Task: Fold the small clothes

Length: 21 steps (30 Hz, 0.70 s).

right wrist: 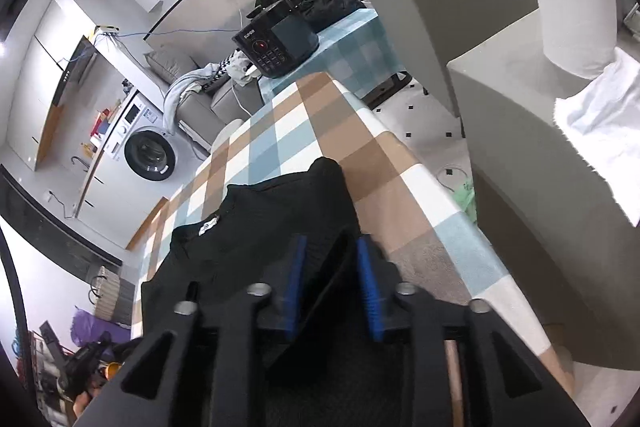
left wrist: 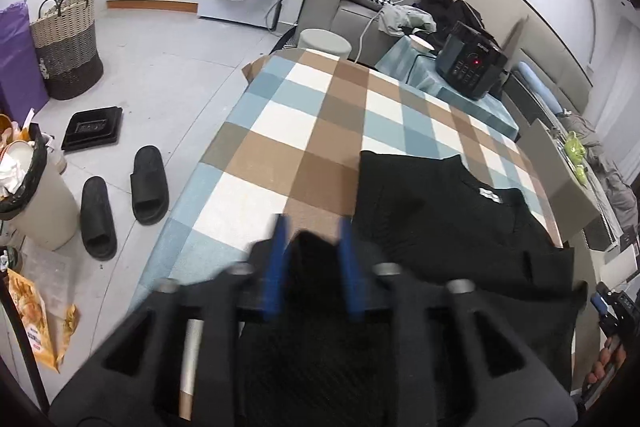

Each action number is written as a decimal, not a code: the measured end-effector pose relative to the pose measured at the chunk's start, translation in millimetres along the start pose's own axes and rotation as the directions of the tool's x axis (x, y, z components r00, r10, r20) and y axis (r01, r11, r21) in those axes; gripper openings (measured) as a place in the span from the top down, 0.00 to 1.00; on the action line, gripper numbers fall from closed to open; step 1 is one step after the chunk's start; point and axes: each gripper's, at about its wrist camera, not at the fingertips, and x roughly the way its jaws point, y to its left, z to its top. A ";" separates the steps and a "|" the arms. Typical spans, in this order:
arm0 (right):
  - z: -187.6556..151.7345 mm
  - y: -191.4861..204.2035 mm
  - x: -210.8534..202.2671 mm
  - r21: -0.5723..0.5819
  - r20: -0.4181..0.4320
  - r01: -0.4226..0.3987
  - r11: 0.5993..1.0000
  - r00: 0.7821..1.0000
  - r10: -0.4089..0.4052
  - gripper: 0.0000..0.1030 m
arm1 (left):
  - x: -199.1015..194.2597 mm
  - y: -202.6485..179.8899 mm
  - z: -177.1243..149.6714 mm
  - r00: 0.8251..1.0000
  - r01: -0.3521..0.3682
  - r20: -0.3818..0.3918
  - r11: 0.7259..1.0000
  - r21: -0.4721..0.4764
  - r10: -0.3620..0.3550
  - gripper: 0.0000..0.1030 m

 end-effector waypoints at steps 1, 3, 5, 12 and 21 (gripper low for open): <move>-1.0 -1.4 -3.0 -0.011 0.015 0.008 1.000 1.000 -0.008 0.57 | -1.0 2.6 -2.0 1.000 0.002 0.010 1.000 -0.002 -0.002 0.54; -3.8 -6.0 -6.3 -0.024 0.017 0.033 0.999 0.999 -0.033 0.57 | -0.5 6.4 -4.5 1.000 0.001 0.023 1.000 0.002 -0.001 0.51; -6.3 -12.2 -5.3 -0.028 -0.002 0.036 0.999 0.999 -0.036 0.57 | 3.0 8.3 -9.3 1.000 -0.001 0.008 1.000 0.015 0.001 0.51; -14.1 -27.6 14.5 -0.010 -0.077 0.042 0.999 0.996 -0.042 0.57 | 31.8 7.8 -30.5 0.995 -0.019 -0.094 0.998 0.060 0.025 0.51; -21.2 -14.9 27.9 -0.043 -0.122 0.032 0.999 0.992 -0.037 0.56 | 51.5 0.6 -36.6 0.993 -0.050 -0.103 0.992 0.113 0.062 0.53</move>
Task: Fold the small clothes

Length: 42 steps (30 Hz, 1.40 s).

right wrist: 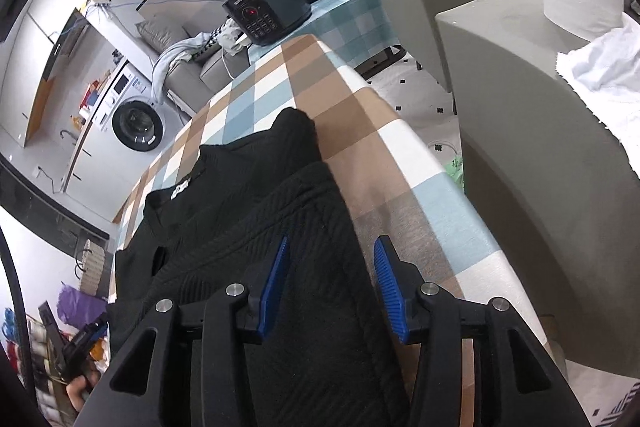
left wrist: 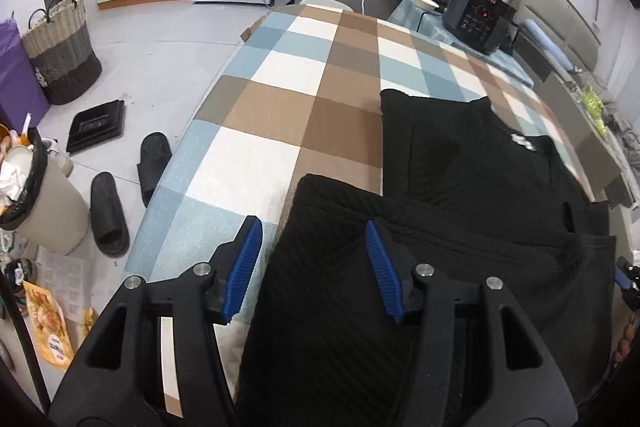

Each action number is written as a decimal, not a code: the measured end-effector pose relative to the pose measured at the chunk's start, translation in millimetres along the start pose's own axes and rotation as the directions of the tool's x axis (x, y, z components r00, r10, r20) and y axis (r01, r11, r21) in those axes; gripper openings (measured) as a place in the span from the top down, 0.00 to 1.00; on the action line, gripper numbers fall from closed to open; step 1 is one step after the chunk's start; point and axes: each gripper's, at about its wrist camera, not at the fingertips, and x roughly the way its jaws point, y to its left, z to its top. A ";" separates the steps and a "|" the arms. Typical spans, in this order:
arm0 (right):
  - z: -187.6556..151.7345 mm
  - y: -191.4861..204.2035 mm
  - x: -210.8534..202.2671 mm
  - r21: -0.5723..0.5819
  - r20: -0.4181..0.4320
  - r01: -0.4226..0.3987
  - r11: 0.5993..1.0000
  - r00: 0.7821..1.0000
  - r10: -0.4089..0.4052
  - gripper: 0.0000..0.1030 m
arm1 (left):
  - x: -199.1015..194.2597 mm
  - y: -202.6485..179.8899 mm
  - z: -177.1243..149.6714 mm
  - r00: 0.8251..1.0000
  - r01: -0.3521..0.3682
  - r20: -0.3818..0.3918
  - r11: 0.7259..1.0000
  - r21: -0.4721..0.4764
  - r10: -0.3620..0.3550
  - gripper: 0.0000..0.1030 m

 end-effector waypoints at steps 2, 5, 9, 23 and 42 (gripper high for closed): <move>-0.9 1.2 1.3 -0.003 -0.004 -0.002 1.000 1.000 0.002 0.56 | 3.5 -3.0 1.5 1.000 0.019 0.001 1.000 0.015 -0.019 0.75; -2.6 2.2 3.3 -0.004 -0.010 0.005 1.000 1.000 -0.005 0.56 | 5.3 -6.5 2.9 1.000 0.007 0.001 0.999 0.039 -0.007 0.97; -4.6 0.3 4.5 0.003 -0.013 0.010 1.000 1.000 -0.010 0.56 | -8.9 -3.5 5.4 0.998 0.031 0.055 0.999 0.027 -0.032 0.99; -3.5 -5.7 8.5 0.020 -0.026 0.012 1.000 1.000 -0.011 0.56 | -20.5 23.2 10.2 0.995 0.059 0.082 0.992 -0.110 -0.050 0.99; 19.6 23.6 -12.1 -0.117 0.128 -0.021 0.993 0.991 0.036 0.95 | -11.0 -1.4 19.2 0.991 0.080 0.110 0.995 -0.052 -0.073 0.97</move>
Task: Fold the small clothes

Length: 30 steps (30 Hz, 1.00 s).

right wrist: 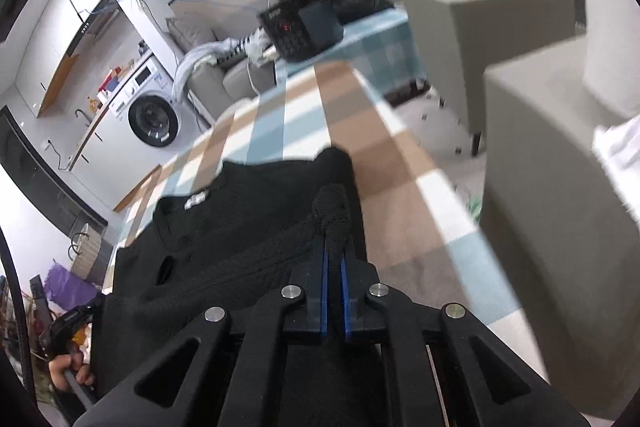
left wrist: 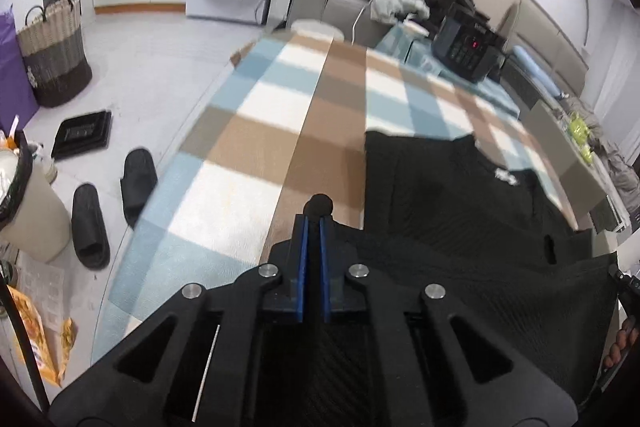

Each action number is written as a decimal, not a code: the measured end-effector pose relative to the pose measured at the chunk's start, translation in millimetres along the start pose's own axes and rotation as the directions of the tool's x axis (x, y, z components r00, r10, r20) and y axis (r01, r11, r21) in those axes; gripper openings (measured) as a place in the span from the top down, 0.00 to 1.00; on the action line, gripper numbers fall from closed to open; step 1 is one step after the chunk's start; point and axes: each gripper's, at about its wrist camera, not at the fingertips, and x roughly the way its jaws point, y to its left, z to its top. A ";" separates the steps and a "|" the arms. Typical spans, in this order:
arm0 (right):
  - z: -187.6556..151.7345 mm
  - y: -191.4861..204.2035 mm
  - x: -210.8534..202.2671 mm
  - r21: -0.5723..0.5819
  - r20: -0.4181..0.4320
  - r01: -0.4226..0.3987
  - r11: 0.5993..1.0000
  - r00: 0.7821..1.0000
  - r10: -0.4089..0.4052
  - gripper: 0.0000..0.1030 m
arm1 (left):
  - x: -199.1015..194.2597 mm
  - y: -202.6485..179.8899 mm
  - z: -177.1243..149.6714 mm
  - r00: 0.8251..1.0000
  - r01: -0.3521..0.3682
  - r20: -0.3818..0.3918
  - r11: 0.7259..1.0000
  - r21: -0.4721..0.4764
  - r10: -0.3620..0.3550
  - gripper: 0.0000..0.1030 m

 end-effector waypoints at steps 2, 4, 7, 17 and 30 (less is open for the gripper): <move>7.0 -1.2 -9.1 0.012 0.033 -0.011 1.000 0.999 0.011 0.95 | -9.2 -1.8 5.6 1.000 0.013 0.025 1.000 -0.011 -0.012 0.97; 14.9 -0.6 -13.4 0.019 0.060 -0.002 1.000 0.998 0.001 0.95 | -15.7 -5.9 13.2 0.998 0.017 0.055 1.000 -0.019 -0.016 0.97; 27.6 -1.1 -11.5 0.049 0.081 -0.005 0.999 0.997 0.001 0.95 | -16.8 -12.0 26.9 0.997 0.025 0.074 0.999 -0.038 -0.022 0.97; 50.5 5.3 41.0 0.095 0.030 0.063 0.993 0.997 -0.066 0.92 | 30.6 -20.3 39.6 0.998 -0.060 -0.037 0.998 -0.026 0.059 0.87; -12.6 -6.9 -29.0 0.088 -0.032 0.037 0.995 0.999 -0.034 0.58 | -67.3 47.3 -35.7 0.997 -0.073 -0.029 0.993 -0.089 0.070 0.44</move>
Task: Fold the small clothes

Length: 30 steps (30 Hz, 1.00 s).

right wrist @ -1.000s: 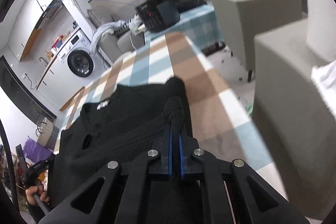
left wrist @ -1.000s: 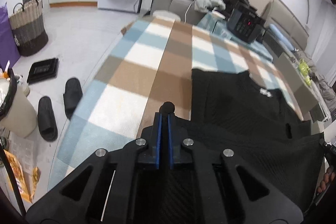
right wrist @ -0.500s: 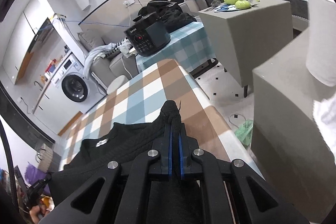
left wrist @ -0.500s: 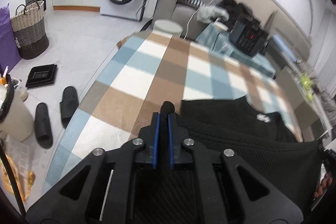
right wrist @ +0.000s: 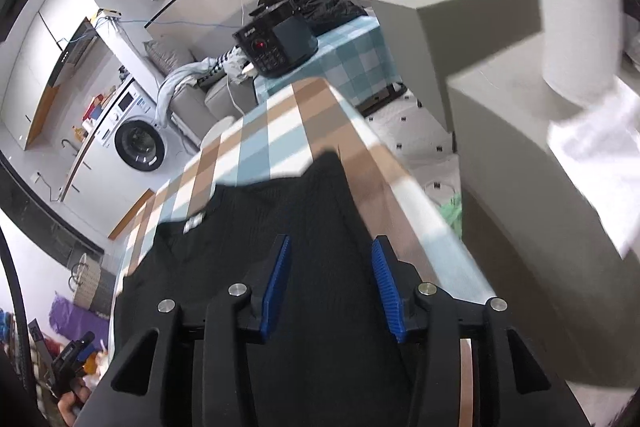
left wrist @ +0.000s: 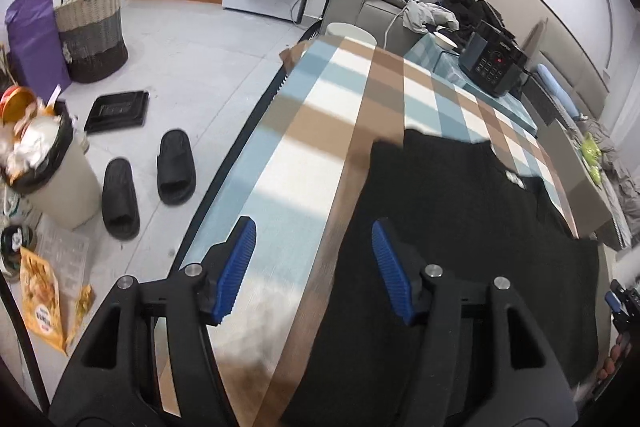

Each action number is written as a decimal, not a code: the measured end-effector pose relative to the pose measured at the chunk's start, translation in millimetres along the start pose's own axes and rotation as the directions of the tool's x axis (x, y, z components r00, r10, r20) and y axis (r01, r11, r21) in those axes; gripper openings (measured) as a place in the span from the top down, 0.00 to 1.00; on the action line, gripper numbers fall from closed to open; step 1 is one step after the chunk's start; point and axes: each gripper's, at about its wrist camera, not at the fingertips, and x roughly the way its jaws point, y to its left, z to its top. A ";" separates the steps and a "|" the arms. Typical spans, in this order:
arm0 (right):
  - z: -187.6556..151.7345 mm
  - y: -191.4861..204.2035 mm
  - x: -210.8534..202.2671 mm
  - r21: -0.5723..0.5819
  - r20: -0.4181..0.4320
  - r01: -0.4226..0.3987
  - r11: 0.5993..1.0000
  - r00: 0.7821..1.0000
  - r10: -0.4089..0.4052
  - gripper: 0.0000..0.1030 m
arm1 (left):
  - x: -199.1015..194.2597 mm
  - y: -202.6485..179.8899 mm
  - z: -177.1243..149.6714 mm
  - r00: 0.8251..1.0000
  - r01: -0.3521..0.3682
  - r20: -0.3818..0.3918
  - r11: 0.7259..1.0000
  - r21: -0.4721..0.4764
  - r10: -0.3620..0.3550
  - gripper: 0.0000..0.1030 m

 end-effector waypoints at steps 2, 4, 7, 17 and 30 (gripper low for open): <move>-18.1 -5.0 -11.5 0.004 -0.022 -0.006 1.000 1.000 0.006 0.58 | -13.9 10.3 -18.3 1.000 0.008 -0.007 1.000 -0.010 -0.008 0.44; -32.5 -10.0 -21.8 0.009 -0.027 -0.008 1.000 1.000 0.008 0.58 | -30.3 20.5 -39.1 1.000 0.013 -0.013 1.000 -0.014 -0.014 0.44; -50.9 -18.2 -37.1 0.018 -0.037 0.000 1.000 0.999 0.001 0.58 | -53.0 29.3 -67.2 1.000 -0.002 0.004 1.000 -0.004 0.002 0.44; -78.1 -3.1 -52.1 -0.029 -0.073 -0.055 0.998 0.996 0.053 0.58 | -45.4 3.5 -87.8 0.995 0.084 -0.052 0.993 0.083 -0.080 0.53; -75.6 -0.5 -47.9 -0.046 -0.083 -0.051 0.998 0.995 0.048 0.58 | -50.5 -29.6 -35.5 0.985 0.171 0.013 0.982 0.079 -0.173 0.93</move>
